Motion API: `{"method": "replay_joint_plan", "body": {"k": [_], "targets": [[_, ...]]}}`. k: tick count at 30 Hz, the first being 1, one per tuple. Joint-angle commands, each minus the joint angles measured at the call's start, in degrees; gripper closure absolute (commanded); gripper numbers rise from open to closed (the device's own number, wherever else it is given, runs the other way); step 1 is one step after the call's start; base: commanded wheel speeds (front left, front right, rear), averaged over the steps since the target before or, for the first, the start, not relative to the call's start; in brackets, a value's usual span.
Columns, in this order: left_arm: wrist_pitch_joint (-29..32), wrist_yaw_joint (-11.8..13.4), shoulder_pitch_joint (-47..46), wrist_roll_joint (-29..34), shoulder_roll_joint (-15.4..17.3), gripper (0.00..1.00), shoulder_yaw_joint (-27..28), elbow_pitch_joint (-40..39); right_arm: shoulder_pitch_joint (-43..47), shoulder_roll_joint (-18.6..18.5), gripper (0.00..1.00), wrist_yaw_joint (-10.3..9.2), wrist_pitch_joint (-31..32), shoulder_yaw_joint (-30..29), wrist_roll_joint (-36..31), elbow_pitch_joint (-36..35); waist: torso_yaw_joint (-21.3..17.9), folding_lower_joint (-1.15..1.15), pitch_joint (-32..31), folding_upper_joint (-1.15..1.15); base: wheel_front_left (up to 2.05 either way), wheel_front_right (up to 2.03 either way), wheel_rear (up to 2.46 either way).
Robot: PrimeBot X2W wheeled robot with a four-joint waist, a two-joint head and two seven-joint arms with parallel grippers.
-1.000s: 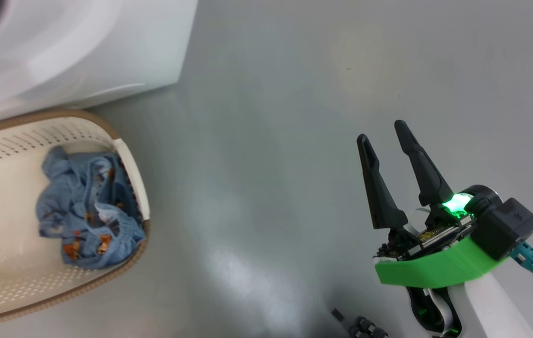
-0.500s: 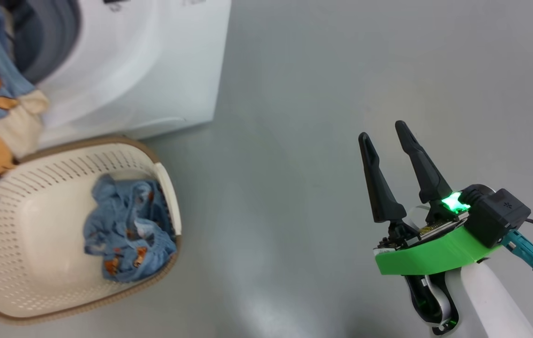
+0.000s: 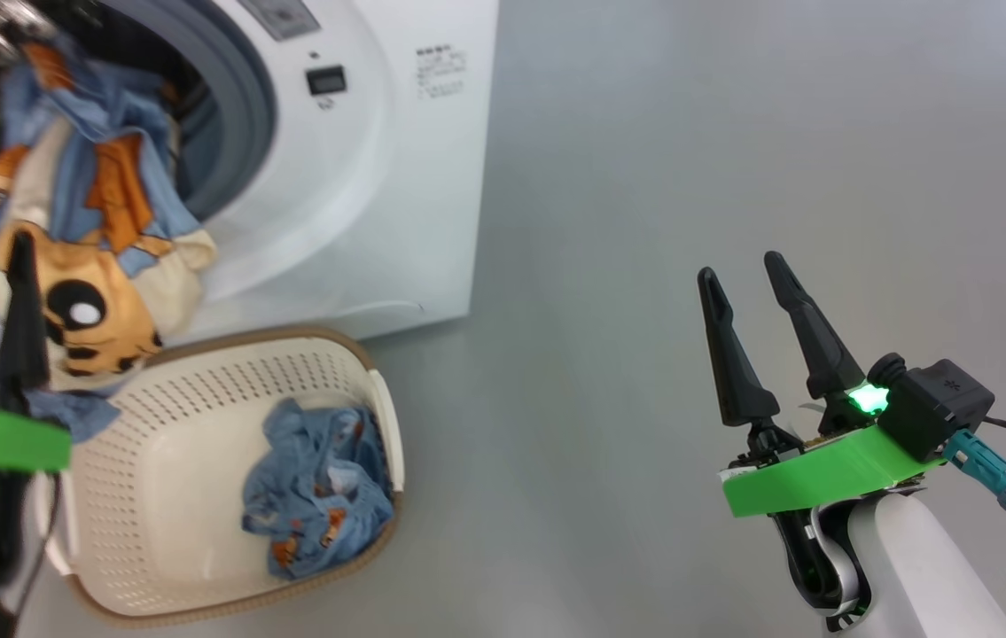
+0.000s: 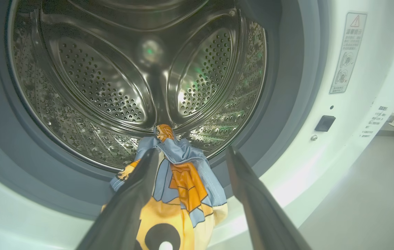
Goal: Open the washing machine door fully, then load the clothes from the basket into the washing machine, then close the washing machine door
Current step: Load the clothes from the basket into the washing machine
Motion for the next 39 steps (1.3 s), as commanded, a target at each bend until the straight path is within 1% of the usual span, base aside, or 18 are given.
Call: {"method": "replay_joint_plan", "body": {"k": [1, 12, 20, 27, 39], "targets": [[-0.35, -0.13, 0.59, 0.66, 2.23, 0.0, 2.63, -1.71, 0.93, -0.27, 0.0, 0.32, -0.46, 1.01, -0.72, -1.06, 2.37, 0.0, -3.29, 0.0, 0.0, 0.0, 0.0], [-0.36, -0.13, 14.72, 5.56, -4.07, 0.0, 10.56, -9.05, 2.59, -0.27, 0.0, 0.32, -0.46, -0.75, -2.25, 0.97, 4.06, 0.0, -8.83, 0.0, 0.0, 0.0, 0.0], [-0.36, -0.13, 21.86, 8.22, -7.16, 0.0, 14.04, -14.08, 3.34, -0.27, 0.0, 0.32, -0.46, -1.42, -3.46, 1.75, 4.53, 0.0, -10.54, 0.0, 0.0, 0.0, 0.0], [-0.36, -0.13, 23.7, 9.18, -9.16, 0.0, 14.49, -14.99, 3.59, -0.27, 0.0, 0.32, -0.46, -1.6, -4.44, 2.88, 4.82, 0.0, -11.56, 0.0, 0.0, 0.0, 0.0], [-0.36, -0.13, 23.67, 9.97, -9.78, 0.0, 14.21, -14.87, 3.34, -0.27, 0.0, 0.32, -0.46, -1.32, -4.78, 3.7, 4.98, 0.0, -12.03, 0.0, 0.0, 0.0, 0.0]]}}
